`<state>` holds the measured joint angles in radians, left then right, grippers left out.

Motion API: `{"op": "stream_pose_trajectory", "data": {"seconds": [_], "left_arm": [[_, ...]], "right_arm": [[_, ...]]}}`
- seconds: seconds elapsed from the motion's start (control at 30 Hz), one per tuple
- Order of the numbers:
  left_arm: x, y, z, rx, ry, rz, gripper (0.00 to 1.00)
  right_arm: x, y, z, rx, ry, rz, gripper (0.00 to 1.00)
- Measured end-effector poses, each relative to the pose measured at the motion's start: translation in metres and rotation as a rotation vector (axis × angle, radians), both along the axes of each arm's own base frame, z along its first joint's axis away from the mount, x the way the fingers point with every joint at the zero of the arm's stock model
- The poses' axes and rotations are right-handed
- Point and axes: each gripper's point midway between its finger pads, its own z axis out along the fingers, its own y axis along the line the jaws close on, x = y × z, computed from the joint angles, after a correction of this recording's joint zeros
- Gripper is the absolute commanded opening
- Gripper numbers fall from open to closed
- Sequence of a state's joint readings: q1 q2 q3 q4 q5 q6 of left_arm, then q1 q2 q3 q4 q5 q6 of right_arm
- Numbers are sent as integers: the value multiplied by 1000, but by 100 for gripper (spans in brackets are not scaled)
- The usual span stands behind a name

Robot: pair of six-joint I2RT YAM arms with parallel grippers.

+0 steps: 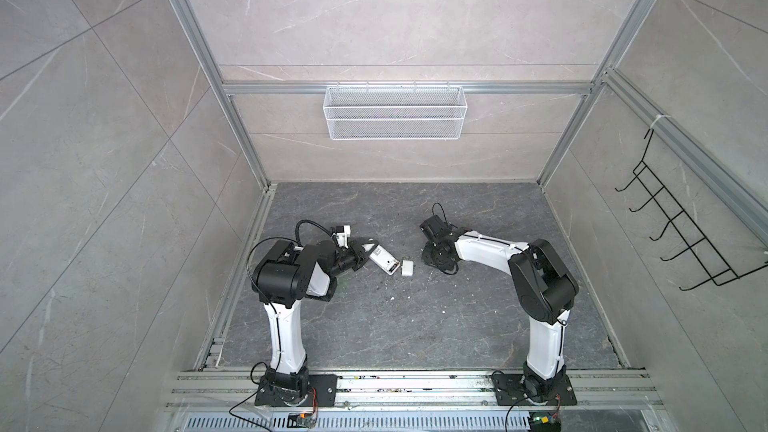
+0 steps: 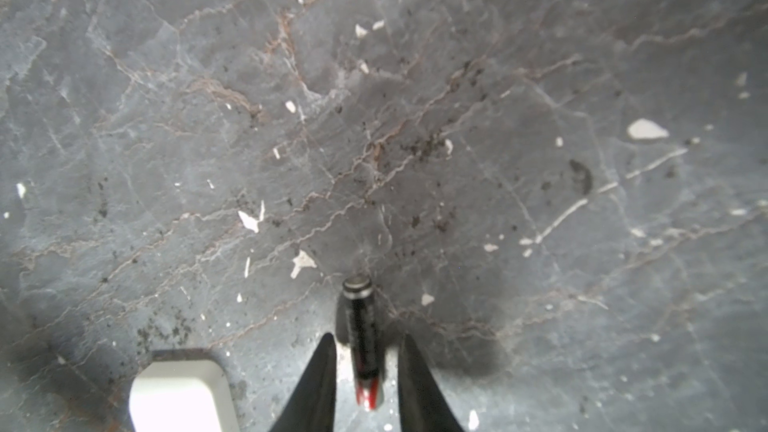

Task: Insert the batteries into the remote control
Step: 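Lift the battery and carry it with the right gripper toward the remote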

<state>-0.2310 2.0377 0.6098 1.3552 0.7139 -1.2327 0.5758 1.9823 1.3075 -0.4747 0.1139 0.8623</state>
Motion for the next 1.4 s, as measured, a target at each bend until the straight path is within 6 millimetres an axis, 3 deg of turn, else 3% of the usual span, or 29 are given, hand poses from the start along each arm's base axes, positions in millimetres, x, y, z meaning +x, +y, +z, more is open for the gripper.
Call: {"op": "stream_pose_trajectory", "data": {"seconds": [0.17, 0.5, 0.8, 1.03, 1.17, 1.4], "left_arm": [[0, 0, 0, 0, 0, 0, 8], [0, 0, 0, 0, 0, 0, 8], [0, 0, 0, 0, 0, -1, 8], [0, 0, 0, 0, 0, -2, 8], [0, -1, -2, 0, 4, -2, 8], [3, -4, -4, -1, 5, -10, 8]], "right_arm": [[2, -1, -1, -13, 2, -2, 12], [4, 5, 0, -21, 0, 8, 18], [5, 10, 0, -30, -5, 14, 8], [-8, 20, 3, 26, 0, 23, 8], [-16, 36, 19, 117, -4, 27, 8], [-10, 63, 51, 297, -40, 8, 9]]}}
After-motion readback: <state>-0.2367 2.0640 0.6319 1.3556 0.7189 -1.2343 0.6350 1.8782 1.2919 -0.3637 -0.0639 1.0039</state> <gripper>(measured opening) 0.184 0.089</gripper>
